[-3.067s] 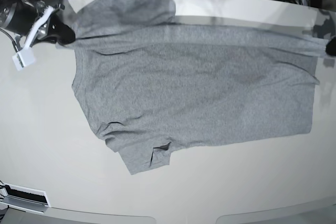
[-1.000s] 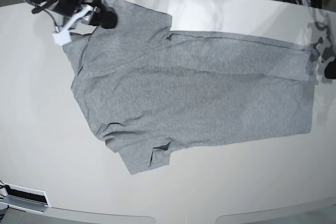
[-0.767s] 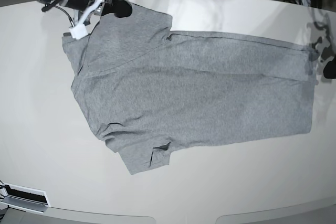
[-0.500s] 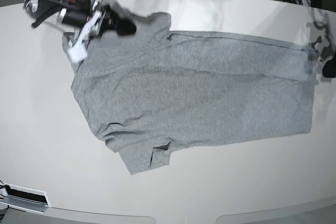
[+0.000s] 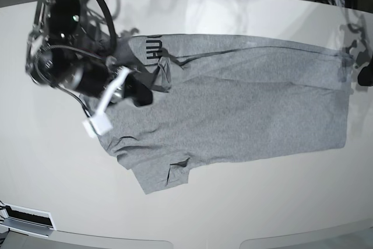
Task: Layout the t-shirt on the table in an organized manner, then fold the t-shirt properly
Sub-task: 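Release the shirt and move both grippers to the shirt's side edges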
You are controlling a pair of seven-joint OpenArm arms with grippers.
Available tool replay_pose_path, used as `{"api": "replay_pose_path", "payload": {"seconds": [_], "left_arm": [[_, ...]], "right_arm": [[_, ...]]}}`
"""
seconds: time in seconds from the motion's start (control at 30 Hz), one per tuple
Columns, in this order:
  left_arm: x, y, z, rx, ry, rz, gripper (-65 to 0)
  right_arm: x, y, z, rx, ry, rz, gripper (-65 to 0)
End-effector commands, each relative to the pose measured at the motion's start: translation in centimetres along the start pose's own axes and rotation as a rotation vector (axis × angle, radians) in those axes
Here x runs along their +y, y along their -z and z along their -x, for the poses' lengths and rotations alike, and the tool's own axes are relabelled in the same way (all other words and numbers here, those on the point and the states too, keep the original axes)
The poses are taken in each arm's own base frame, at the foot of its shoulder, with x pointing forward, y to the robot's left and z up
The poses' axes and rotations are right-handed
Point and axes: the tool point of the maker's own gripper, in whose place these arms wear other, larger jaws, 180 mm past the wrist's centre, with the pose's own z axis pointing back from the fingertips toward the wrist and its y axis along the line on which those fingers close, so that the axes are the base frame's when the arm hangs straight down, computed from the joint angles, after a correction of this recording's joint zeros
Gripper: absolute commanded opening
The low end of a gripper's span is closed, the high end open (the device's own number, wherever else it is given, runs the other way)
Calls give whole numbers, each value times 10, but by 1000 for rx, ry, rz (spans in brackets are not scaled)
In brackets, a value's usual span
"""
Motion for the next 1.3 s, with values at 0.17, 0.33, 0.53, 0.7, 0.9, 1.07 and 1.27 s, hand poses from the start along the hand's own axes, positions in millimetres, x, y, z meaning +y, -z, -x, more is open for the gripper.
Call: {"api": "replay_pose_path", "payload": {"seconds": [0.17, 0.33, 0.53, 0.7, 0.9, 1.07, 1.27], "left_arm": [[1, -7, -20, -40, 32, 0, -292], [1, -7, -20, -42, 32, 1, -292], [1, -7, -20, -41, 32, 1, -292], [1, -7, -20, -43, 32, 1, -292], [1, -7, -20, -42, 32, 0, -292], [1, -7, -21, -42, 33, 0, -292], [5, -7, -16, -17, 50, -22, -292]], "right_arm": [[2, 14, -36, -32, -160, 42, -650], [-16, 21, -42, -52, -175, 101, -650], [-67, 21, -39, -65, -28, 327, -650], [-89, 13, -36, -61, 56, 455, -650], [-95, 10, -39, -66, 74, 491, -617], [-97, 9, -48, -39, 65, 493, -272], [-92, -15, -73, -10, -32, 518, -292]]}}
